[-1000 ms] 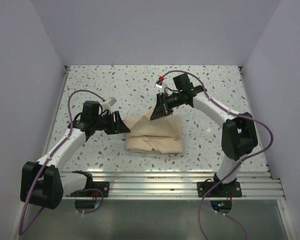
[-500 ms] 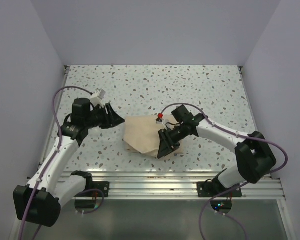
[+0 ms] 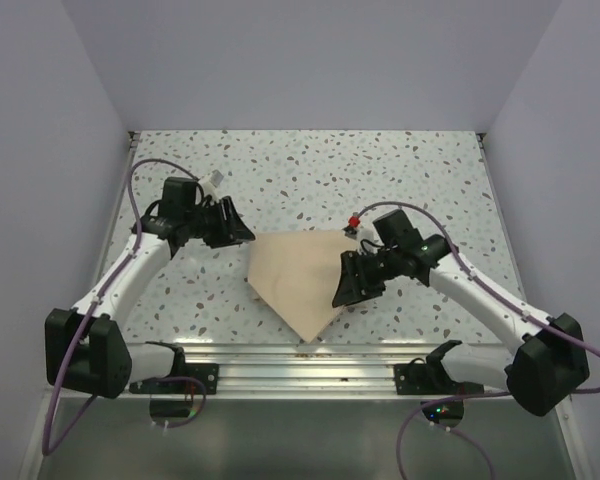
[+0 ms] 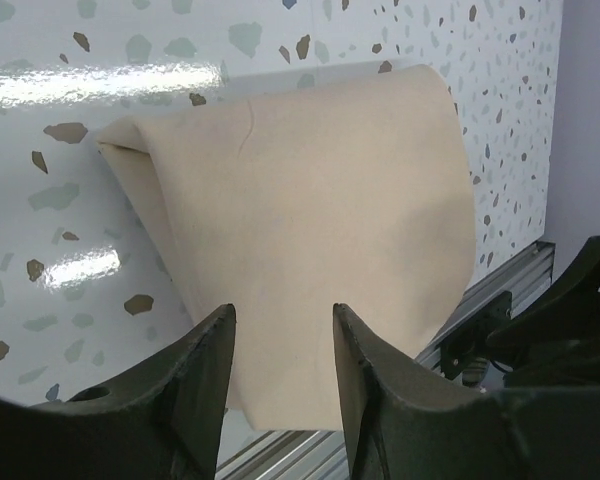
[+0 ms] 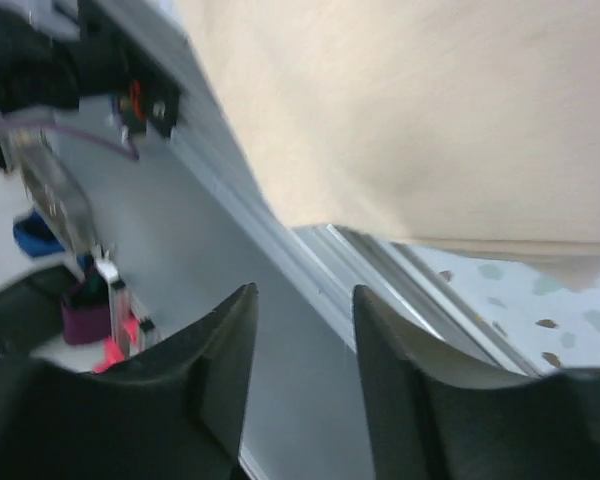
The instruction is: Prepare the surgical pack
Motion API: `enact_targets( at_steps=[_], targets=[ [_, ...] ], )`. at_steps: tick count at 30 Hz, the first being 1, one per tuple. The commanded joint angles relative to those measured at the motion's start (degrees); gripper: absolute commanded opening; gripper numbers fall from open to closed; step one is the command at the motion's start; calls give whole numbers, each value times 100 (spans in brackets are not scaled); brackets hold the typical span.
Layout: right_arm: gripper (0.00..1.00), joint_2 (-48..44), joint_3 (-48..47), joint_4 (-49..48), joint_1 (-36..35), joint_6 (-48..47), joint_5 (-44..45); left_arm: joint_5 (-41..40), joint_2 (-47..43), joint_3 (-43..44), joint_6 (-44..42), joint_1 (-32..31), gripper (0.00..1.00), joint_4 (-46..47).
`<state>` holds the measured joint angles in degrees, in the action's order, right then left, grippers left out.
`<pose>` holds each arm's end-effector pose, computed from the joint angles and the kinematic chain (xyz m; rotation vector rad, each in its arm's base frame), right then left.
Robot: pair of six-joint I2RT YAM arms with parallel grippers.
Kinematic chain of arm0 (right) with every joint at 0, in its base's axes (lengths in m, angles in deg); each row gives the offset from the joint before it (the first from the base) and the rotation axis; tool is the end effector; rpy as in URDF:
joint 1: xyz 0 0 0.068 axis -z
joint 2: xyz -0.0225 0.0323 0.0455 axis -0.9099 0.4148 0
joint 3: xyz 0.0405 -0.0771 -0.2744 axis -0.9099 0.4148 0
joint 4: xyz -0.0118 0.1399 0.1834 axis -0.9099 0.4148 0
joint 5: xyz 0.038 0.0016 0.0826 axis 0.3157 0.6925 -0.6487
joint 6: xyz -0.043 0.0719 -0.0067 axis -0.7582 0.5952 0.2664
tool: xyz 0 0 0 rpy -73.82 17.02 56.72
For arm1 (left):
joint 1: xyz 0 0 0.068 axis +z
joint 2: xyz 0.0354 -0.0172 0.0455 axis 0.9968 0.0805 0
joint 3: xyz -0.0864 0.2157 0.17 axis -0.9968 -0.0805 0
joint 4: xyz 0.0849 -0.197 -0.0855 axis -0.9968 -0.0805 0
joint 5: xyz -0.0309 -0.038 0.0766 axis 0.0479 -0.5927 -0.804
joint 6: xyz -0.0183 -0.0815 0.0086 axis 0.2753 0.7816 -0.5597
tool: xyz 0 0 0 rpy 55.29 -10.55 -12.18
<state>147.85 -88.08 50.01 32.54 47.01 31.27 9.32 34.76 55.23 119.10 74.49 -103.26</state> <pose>0.1470 0.1495 0.2463 -0.5057 2.7157 1.1841 0.2392 -0.0823 0.2707 -0.1626 2.4477 -0.9356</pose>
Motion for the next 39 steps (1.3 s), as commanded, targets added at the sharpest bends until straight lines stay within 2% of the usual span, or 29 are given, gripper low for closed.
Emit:
enact_targets(
  at_steps=[1, 3, 5, 6, 8, 10, 12, 14, 16, 17, 18, 21, 23, 27, 33, 39],
  targets=[
    [44, -109, -306, 264, 613, 537, 711, 321, 291, 366, -248, 26, 47, 12],
    [37, -31, -350, 448, 955, 626, 870, 584, 423, 314, -284, 17, 44, 230],
    [24, 109, -438, 729, 1115, 643, 1063, 769, 555, 278, -258, 17, 39, 407],
    [19, 258, -464, 1009, 1194, 652, 1151, 883, 660, 295, -275, 9, 33, 521],
    [16, 321, -369, 1099, 1229, 809, 1371, 841, 792, 365, -354, -35, 23, 531],
    [13, 373, -80, 1100, 1291, 933, 1363, 876, 1037, 497, -468, -70, 17, 496],
    [11, 339, 141, 1091, 1405, 1117, 1354, 754, 1214, 742, -582, -97, 12, 269],
    [12, 225, 597, 898, 1431, 1336, 1276, 473, 1241, 945, -810, -184, 11, 31],
    [13, 250, 1140, 460, 1440, 1521, 996, 16, 1128, 1130, -942, -229, 14, -198],
    [13, 303, 1344, 179, 1440, 1836, 594, -125, 1031, 1139, -1013, -272, 22, -216],
    [12, 303, 1772, -424, 1440, 2074, 442, -379, 813, 1113, -1039, -299, 24, -199],
    [12, 295, 2319, -1471, 1440, 2936, 247, -626, 443, 947, -1189, -343, 28, -93],
    [12, 295, 2453, -1834, 1432, 3435, 282, -776, 319, 885, -1277, -378, 30, -102],
    [13, 714, 2769, -3054, 1414, 4158, 168, -856, 169, 744, -1391, -448, 32, -171],
    [15, 1656, 2139, -3663, 1379, 4440, 89, -1102, -208, 665, -1593, -624, 35, -295],
    [15, 2754, 979, -3332, 1379, 4081, 176, -1234, -551, 630, -1708, -651, 37, -576]
  ],
)
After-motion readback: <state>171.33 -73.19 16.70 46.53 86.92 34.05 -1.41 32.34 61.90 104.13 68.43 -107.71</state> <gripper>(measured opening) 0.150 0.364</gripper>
